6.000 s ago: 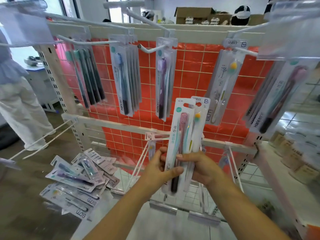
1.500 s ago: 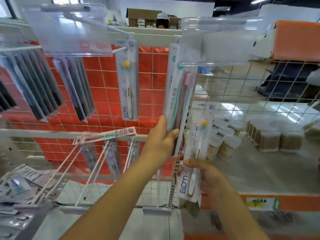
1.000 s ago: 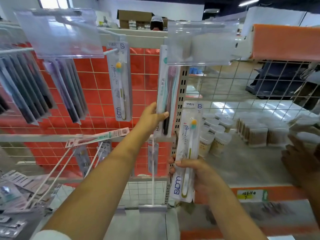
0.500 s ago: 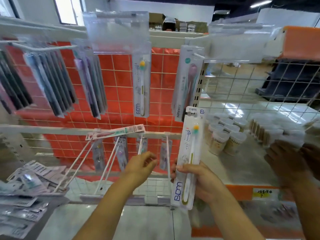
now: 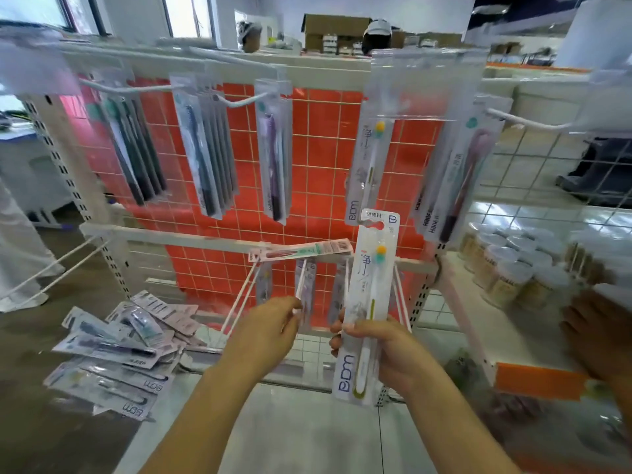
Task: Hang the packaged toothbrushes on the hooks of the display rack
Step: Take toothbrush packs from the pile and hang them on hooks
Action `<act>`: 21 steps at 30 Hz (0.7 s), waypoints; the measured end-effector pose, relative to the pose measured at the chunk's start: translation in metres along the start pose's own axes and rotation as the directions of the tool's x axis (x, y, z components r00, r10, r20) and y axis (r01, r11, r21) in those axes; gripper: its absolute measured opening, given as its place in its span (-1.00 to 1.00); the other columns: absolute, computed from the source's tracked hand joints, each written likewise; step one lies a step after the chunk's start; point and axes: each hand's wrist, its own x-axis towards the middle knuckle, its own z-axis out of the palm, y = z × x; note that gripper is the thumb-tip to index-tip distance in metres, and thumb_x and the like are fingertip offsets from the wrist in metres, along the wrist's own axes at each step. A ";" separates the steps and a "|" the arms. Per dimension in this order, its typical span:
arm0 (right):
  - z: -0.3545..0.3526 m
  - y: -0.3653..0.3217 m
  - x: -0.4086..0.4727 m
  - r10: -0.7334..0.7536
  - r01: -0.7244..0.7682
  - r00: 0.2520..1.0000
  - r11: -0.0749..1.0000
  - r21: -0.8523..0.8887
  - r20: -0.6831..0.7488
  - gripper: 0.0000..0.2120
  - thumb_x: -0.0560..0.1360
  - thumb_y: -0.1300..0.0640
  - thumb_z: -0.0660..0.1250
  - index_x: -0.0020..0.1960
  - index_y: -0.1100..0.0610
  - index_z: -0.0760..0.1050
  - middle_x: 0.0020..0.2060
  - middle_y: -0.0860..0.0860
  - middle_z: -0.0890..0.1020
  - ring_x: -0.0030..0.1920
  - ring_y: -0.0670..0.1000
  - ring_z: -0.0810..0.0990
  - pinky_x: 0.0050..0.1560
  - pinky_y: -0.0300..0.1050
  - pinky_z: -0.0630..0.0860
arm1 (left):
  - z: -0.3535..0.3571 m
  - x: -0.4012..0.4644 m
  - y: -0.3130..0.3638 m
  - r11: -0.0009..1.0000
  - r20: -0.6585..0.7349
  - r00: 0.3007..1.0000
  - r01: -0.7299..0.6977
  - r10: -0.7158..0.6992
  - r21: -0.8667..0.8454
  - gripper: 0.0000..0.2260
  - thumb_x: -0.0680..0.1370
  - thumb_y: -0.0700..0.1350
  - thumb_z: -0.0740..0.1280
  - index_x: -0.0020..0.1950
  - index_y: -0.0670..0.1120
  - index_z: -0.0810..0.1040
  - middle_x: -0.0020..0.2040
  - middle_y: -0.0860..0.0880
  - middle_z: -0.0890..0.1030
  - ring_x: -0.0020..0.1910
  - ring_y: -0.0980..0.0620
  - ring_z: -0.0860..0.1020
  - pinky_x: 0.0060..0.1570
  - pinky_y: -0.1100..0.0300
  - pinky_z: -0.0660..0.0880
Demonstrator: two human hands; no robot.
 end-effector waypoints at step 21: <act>0.045 0.009 0.002 -0.542 0.462 0.815 0.821 -0.335 -0.203 -0.96 0.44 0.20 0.38 -0.12 0.09 0.56 -0.36 -0.05 0.62 -0.28 -0.08 0.64 -0.27 -0.25 0.56 | -0.007 -0.002 -0.016 0.963 0.112 0.977 -0.200 0.181 0.180 -0.76 0.60 -0.08 0.19 0.23 -0.03 0.50 0.05 -0.02 0.62 -0.01 -0.02 0.57 -0.04 0.15 0.51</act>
